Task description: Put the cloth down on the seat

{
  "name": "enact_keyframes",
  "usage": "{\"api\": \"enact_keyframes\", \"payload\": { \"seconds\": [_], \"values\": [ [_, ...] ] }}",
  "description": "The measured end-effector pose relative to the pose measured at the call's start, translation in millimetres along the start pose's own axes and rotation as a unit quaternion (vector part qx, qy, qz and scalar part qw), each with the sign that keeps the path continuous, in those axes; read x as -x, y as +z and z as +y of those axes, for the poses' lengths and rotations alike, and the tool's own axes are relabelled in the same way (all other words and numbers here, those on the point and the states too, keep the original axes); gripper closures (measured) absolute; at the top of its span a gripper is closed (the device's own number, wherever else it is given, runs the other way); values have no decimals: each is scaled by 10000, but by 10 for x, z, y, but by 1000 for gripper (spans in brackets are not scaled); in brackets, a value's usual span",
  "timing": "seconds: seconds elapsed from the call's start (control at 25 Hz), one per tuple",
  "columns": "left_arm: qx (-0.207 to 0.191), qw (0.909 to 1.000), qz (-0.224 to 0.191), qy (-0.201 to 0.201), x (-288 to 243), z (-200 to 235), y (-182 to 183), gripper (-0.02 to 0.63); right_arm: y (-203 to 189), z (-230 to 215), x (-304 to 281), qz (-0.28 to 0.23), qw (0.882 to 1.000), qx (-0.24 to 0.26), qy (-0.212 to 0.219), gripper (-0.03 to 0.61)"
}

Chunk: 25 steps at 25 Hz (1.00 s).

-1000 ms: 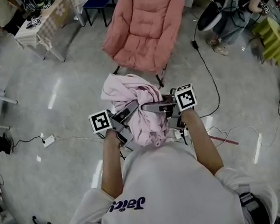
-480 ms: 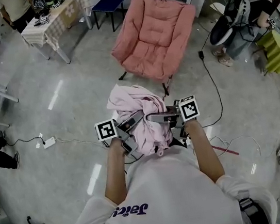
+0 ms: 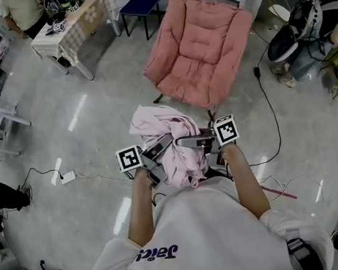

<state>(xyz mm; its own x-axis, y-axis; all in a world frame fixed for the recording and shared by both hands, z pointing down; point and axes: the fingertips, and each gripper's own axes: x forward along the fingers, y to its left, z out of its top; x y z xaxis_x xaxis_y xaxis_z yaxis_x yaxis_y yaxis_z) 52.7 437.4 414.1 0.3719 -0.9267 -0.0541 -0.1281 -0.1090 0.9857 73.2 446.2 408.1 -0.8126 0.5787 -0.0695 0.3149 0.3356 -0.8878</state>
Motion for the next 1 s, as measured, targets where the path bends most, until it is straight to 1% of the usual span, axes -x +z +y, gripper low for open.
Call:
{"api": "enact_keyframes", "payload": {
  "seconds": [0.08, 0.16, 0.2, 0.28, 0.36, 0.48, 0.6, 0.76, 0.88, 1.0],
  "values": [
    [-187, 9998, 7, -42, -242, 9, 330, 302, 375, -144, 25, -65, 9999, 109, 66, 310],
    [-289, 9996, 13, -51, -544, 21, 623, 302, 762, -283, 117, -120, 9997, 210, 90, 308],
    [-293, 9996, 17, -15, -700, 42, 760, 302, 953, -365, 175, -129, 9996, 252, 34, 307],
    [-256, 9996, 50, 50, -1003, 85, 1028, 302, 1319, -536, 291, -100, 9989, 364, -260, 299],
    [-269, 9996, 92, -37, -1289, 68, 1300, 302, 1686, -635, 372, -79, 9973, 505, -526, 296],
    [-443, 9987, 125, -223, -1661, 10, 1625, 302, 2139, -727, 488, -131, 9957, 686, -613, 296],
    [-432, 9987, 205, -191, -1906, 130, 1725, 302, 2315, -894, 645, -222, 9950, 679, -703, 296],
    [-144, 9990, 396, 126, -2098, 490, 1861, 302, 2435, -1270, 755, -444, 9946, 369, -867, 291],
    [79, 9982, 564, 198, -2296, 719, 2019, 302, 2599, -1548, 835, -549, 9935, 149, -984, 291],
    [193, 9963, 806, 248, -2590, 929, 2259, 302, 2882, -1848, 952, -741, 9904, 32, -1170, 290]
  ]
}}
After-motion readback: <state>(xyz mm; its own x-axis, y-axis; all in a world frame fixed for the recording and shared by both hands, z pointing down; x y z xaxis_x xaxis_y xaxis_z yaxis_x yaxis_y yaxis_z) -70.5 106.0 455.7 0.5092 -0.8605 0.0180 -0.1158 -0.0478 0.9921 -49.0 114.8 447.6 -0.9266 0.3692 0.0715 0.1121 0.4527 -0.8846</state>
